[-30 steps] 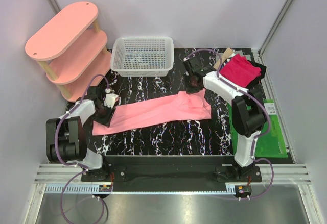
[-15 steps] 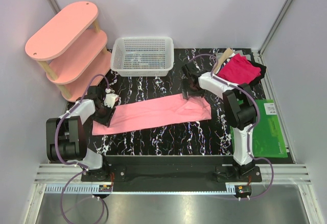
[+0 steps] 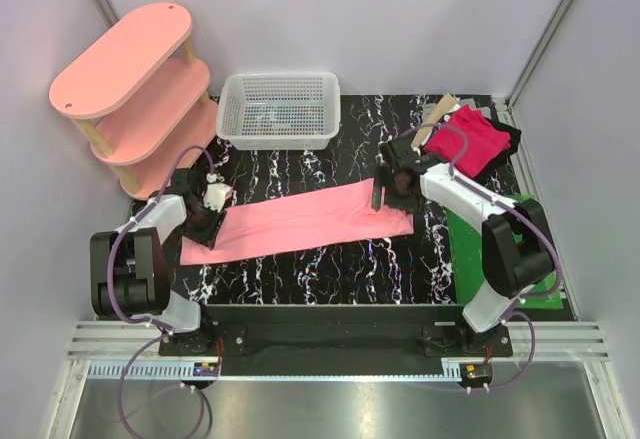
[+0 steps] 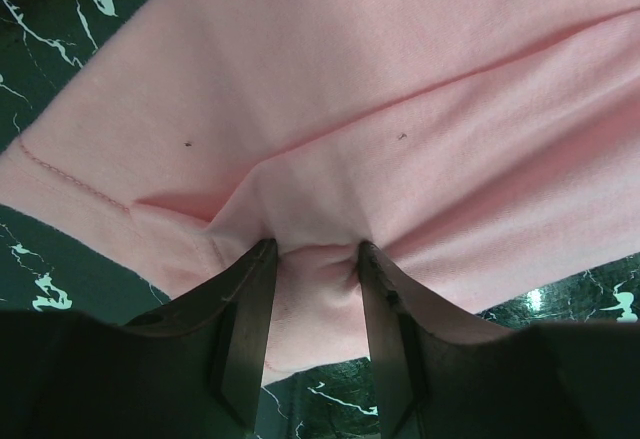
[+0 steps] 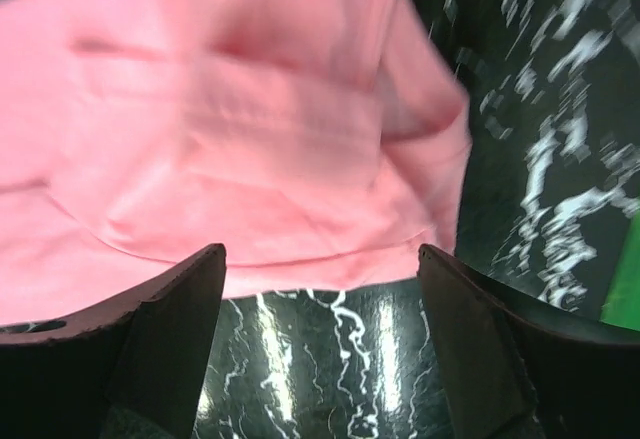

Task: Fold and stack the t-shirts
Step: Fold the tshirt

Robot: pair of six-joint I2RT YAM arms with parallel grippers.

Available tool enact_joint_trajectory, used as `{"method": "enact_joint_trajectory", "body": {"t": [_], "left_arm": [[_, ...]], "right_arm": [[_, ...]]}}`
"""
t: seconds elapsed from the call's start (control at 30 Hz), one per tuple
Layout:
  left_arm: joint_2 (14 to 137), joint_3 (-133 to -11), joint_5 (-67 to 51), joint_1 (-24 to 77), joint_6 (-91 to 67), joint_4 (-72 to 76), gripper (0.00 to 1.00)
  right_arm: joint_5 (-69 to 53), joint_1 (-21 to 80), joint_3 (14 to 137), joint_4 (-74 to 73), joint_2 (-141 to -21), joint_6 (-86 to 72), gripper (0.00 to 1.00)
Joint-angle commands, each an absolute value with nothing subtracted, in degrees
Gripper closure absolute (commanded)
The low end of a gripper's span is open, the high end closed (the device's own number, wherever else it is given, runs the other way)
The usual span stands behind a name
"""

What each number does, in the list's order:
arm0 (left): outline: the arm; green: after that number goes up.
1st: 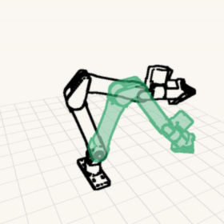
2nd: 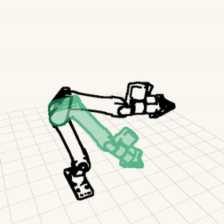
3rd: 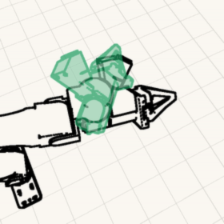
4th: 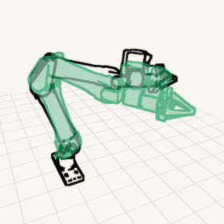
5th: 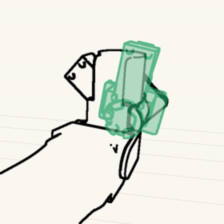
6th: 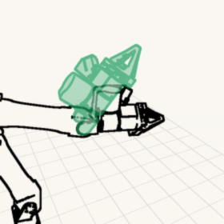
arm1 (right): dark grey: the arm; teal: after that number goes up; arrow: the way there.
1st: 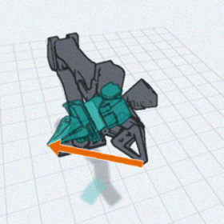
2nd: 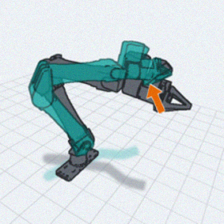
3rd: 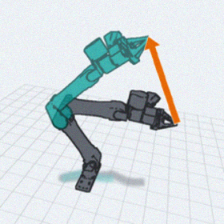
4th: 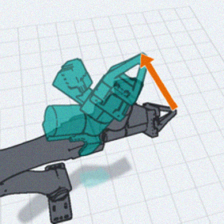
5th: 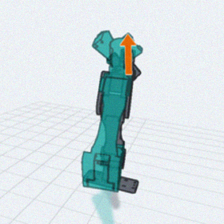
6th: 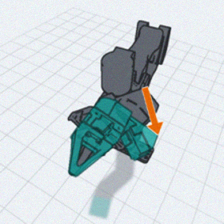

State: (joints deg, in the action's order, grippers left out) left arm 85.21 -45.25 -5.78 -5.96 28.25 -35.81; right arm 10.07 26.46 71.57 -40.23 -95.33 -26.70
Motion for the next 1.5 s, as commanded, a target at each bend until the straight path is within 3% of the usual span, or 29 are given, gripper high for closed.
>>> {"method": "enact_joint_trajectory", "body": {"t": [0.0, 0.47, 0.87, 1.07, 1.17, 1.33, 1.47], "left_arm": [[86.93, -41.84, -0.18, -6.77, 30.41, -35.24, 0.57], [83.32, -37.71, 5.45, -8.35, 33.75, -34.71, 0.57], [79.19, -47.88, -13.0, -7.3, 31.64, -54.12, 0.55], [77.61, -59.21, -16.16, -7.47, 27.96, -58.6, 0.39], [75.95, -63.89, -20.47, -7.47, 26.72, -62.48, 0.31], [74.0, -63.99, -18.81, -7.65, 27.33, -63.37, 0.32], [74.18, -64.16, -17.67, -7.65, 26.81, -63.02, 0.33]], "right_arm": [[1.23, 26.46, 65.92, -37.45, -97.2, -32.52, 0.16], [7.99, 20.75, 72.06, -36.91, -109.68, -32.87, 0.14], [15.82, 16.0, 92.8, -45.61, -119.79, -27.69, 0.15], [18.19, 15.91, 92.55, -46.76, -115.42, -27.95, 0.15], [20.04, 18.27, 91.5, -46.93, -110.14, -26.29, 0.15], [16.17, 28.55, 91.84, -45.96, -106.78, -22.42, 0.1], [11.08, 30.67, 92.02, -46.14, -109.07, -24.96, 0.11]]}}
